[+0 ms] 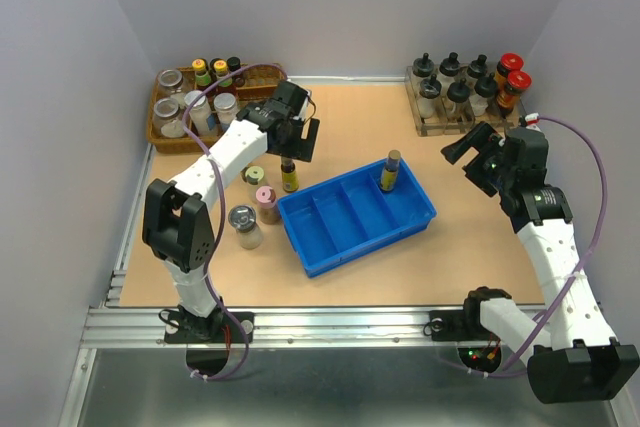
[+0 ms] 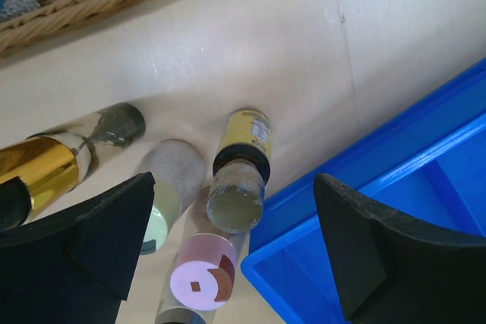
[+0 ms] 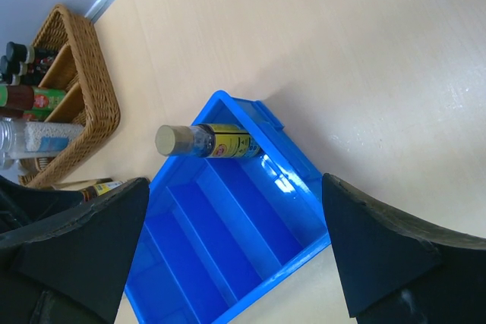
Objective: Organize the condiment bottles
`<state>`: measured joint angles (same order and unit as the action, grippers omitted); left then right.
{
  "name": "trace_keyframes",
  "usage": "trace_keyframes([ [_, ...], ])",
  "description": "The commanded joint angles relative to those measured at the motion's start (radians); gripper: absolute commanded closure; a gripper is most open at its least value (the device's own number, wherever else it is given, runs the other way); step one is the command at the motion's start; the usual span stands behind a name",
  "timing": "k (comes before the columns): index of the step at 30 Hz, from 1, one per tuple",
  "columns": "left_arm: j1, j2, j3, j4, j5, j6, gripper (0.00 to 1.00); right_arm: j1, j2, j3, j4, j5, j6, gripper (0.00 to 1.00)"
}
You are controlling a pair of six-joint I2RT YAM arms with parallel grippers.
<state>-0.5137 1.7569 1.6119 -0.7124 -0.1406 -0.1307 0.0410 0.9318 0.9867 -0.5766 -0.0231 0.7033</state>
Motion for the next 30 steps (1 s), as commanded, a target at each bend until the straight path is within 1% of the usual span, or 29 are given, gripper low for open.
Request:
trace_keyframes([
  [1,0.003,-0.02,-0.038,0.037,0.038,0.013,0.04,0.003,-0.002,0.041,0.009,-0.009,-0.013,0.0],
  [8,0.001,-0.01,-0.061,0.079,0.045,0.02,0.09,0.003,0.002,0.043,0.009,-0.014,-0.013,0.0],
  [11,0.003,0.013,-0.047,0.082,0.056,0.026,0.17,0.003,0.001,0.041,0.009,-0.014,-0.011,0.0],
  [13,0.001,0.039,-0.037,0.074,0.058,0.031,0.25,0.003,-0.001,0.041,0.009,-0.009,-0.013,0.0],
  [23,0.001,0.033,-0.037,0.056,0.032,0.032,0.27,0.003,-0.004,0.035,0.009,-0.001,-0.013,0.0],
  [26,0.001,0.038,-0.033,0.042,0.026,0.032,0.3,0.003,-0.002,0.038,0.011,-0.001,-0.01,0.0],
  [28,0.003,0.039,-0.035,0.033,0.018,0.028,0.34,0.005,-0.001,0.04,0.009,0.002,-0.011,0.0],
  [30,0.001,0.038,-0.038,0.028,0.007,0.026,0.35,0.003,-0.004,0.04,0.011,0.005,-0.011,0.0],
])
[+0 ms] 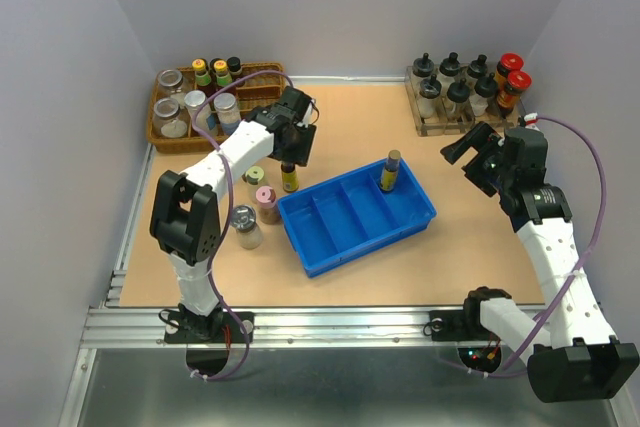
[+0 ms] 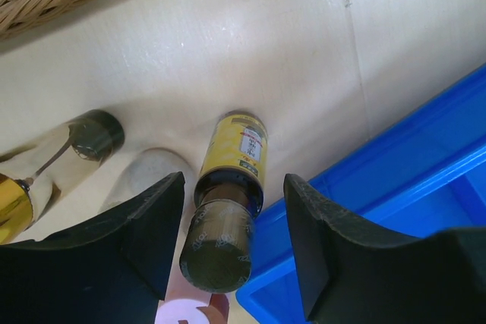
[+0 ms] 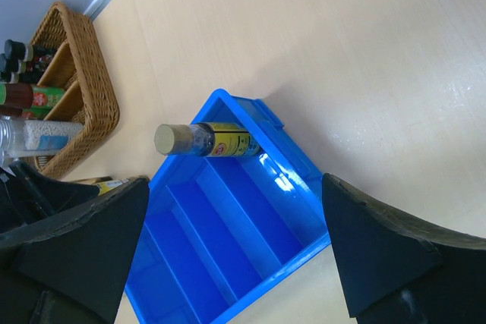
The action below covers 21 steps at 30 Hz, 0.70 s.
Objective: Organize the condiment bottles
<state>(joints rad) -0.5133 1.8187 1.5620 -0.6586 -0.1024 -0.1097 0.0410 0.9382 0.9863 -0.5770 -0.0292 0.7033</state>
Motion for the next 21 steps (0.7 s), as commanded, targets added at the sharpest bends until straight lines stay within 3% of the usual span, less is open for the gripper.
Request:
trace_keyframes([
  [1,0.002,-0.028,0.004,-0.023,-0.031,0.004,0.35,0.003,-0.01,0.04,0.009,0.011,-0.011,0.0],
  [3,0.001,-0.033,0.0,-0.013,-0.031,0.008,0.39,0.003,-0.01,0.04,0.011,0.011,-0.008,0.0],
  [6,0.001,-0.022,0.007,-0.016,-0.031,0.01,0.57,0.003,-0.007,0.04,0.011,0.008,-0.005,0.0],
  [7,0.002,-0.018,0.01,-0.018,-0.031,0.01,0.72,0.003,-0.006,0.04,0.009,0.008,-0.005,0.0],
  [8,0.002,-0.015,0.012,-0.018,-0.031,0.005,0.81,0.003,-0.006,0.041,0.009,0.008,-0.005,0.0],
  [9,0.002,-0.018,0.015,-0.018,-0.031,0.004,1.0,0.003,-0.007,0.041,0.009,0.008,-0.007,0.0],
  [21,-0.056,-0.099,0.246,0.022,-0.094,0.001,1.0,0.005,-0.01,0.046,0.009,0.018,-0.011,0.0],
])
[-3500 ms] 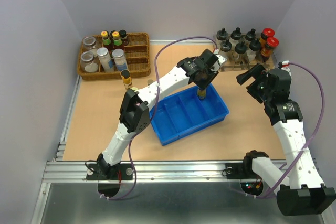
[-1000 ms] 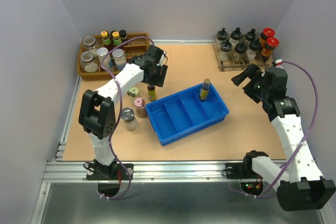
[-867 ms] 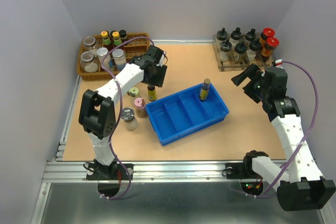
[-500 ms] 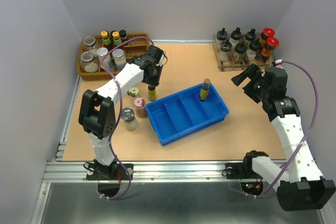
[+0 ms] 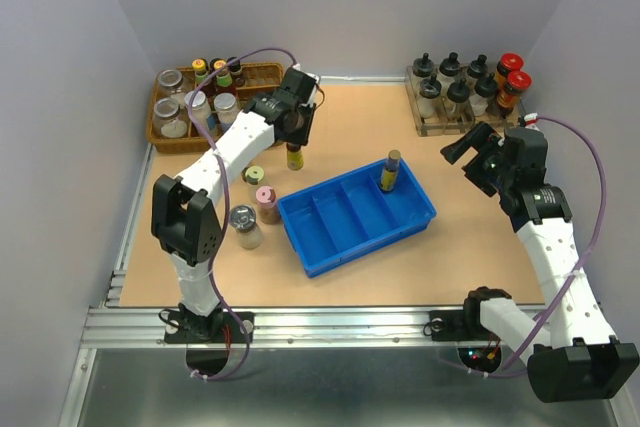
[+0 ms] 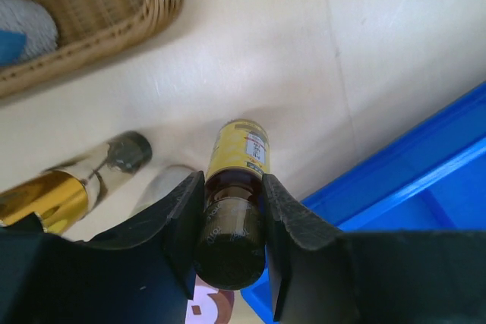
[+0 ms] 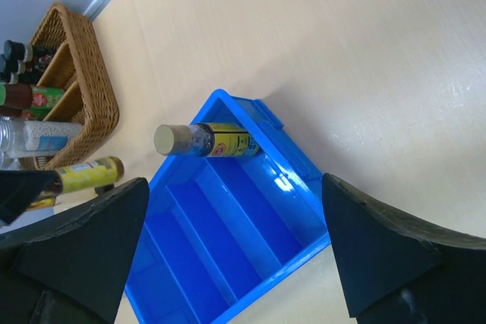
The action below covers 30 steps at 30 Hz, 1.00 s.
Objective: Organize the condiment bottles
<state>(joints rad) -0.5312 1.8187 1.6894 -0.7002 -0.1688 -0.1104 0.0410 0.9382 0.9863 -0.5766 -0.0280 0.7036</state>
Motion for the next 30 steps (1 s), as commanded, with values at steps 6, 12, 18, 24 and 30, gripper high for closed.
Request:
trace_keyframes([
  [6,-0.114,-0.052,0.28,-0.079,0.139,0.011,1.0,0.005,-0.018,0.049,0.007,0.022,-0.01,0.0],
  [12,-0.236,-0.058,0.256,-0.122,0.247,0.018,1.0,0.003,-0.03,0.048,0.003,0.06,-0.007,0.0],
  [18,-0.332,-0.039,0.306,-0.087,0.296,0.003,1.0,0.003,-0.042,0.04,-0.002,0.069,0.0,0.0],
  [24,-0.418,0.091,0.464,-0.096,0.296,0.002,1.0,0.003,-0.05,0.041,-0.006,0.083,0.0,0.0],
  [30,-0.454,0.238,0.547,-0.065,0.288,-0.003,1.0,0.003,-0.064,0.038,-0.017,0.108,-0.004,0.0],
])
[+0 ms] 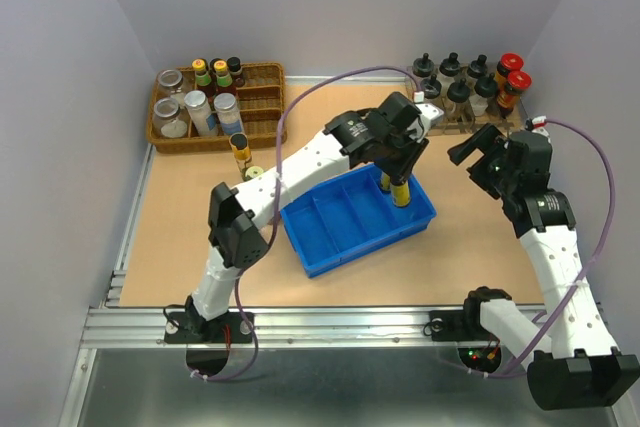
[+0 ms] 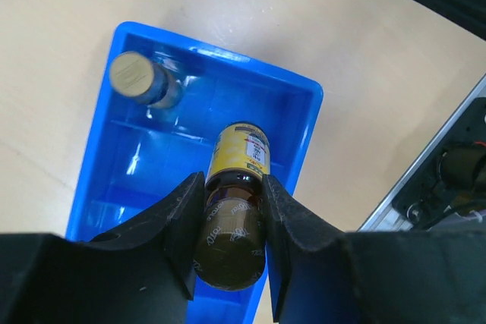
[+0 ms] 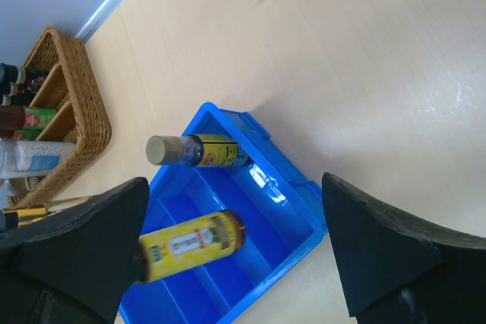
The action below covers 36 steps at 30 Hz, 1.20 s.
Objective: Organize the condiment bottles
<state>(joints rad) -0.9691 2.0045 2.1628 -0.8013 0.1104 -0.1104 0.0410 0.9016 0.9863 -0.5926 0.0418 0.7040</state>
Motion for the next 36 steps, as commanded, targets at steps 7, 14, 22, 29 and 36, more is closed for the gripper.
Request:
trace_keyframes([
  [7,-0.02,0.12,0.106,0.026,-0.057,0.002,1.0,0.003,-0.038,0.046,-0.013,0.069,-0.009,0.0],
  [14,-0.025,0.169,0.095,0.05,-0.095,0.006,1.0,0.005,-0.03,0.049,-0.019,0.07,-0.009,0.0],
  [22,-0.026,0.191,0.068,0.086,-0.084,0.008,0.87,0.003,-0.03,0.049,-0.023,0.073,-0.012,0.0],
  [29,-0.028,0.218,0.072,0.102,-0.086,0.009,0.85,0.005,-0.027,0.049,-0.023,0.075,-0.011,0.0],
  [36,-0.029,0.229,0.1,0.108,-0.081,0.006,0.49,0.003,-0.029,0.048,-0.024,0.073,-0.011,0.0],
])
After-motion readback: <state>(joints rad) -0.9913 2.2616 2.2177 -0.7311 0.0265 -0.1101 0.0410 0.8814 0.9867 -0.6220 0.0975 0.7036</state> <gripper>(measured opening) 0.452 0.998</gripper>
